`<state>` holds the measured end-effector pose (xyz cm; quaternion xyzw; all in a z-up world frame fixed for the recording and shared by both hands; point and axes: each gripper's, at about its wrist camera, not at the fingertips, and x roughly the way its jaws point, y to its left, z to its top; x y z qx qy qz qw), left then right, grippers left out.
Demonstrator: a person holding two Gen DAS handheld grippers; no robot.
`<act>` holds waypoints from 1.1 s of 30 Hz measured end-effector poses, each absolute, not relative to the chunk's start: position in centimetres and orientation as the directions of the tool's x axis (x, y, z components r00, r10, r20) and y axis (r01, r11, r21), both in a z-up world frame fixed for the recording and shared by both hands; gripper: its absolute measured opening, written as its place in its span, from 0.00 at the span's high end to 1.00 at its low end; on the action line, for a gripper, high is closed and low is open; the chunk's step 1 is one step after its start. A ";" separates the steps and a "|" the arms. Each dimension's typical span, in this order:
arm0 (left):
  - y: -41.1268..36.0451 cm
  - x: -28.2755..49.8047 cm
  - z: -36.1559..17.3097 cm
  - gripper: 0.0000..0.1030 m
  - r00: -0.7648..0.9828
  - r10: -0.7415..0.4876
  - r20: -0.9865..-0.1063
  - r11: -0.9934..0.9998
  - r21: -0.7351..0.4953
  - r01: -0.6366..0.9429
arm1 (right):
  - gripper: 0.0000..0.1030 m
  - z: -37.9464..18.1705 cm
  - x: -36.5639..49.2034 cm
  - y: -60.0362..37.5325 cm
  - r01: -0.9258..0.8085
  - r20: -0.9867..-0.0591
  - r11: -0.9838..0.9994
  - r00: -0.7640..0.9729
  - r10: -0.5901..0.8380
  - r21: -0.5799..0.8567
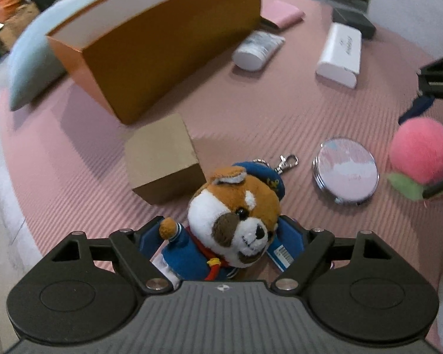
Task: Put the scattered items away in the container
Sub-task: 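Grasp the pink fluffy ball with right tool while left tool grasps the plush dog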
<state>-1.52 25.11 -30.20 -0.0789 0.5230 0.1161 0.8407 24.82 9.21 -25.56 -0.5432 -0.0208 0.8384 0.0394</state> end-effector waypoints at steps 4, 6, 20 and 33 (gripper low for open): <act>25.6 -1.0 -31.1 0.07 0.386 0.074 -0.920 0.968 -0.027 -0.251 | 0.14 -26.0 24.6 9.1 -0.041 -0.913 -0.996 -0.399 0.086 -0.076; 25.3 -0.7 -31.6 0.07 0.365 0.083 -0.927 0.971 -0.007 -0.238 | 0.14 -26.3 24.5 9.1 -0.041 -0.914 -0.996 -0.395 0.090 -0.081; 25.0 -1.1 -32.0 0.17 0.371 0.102 -0.923 0.956 -0.011 -0.292 | 0.21 -27.5 24.4 9.0 -0.046 -0.916 -0.993 -0.384 0.117 -0.108; 23.9 -1.6 -30.3 0.23 0.408 0.112 -0.906 0.940 -0.036 -0.339 | 0.55 -26.5 24.6 9.2 -0.037 -0.910 -0.994 -0.400 0.110 -0.104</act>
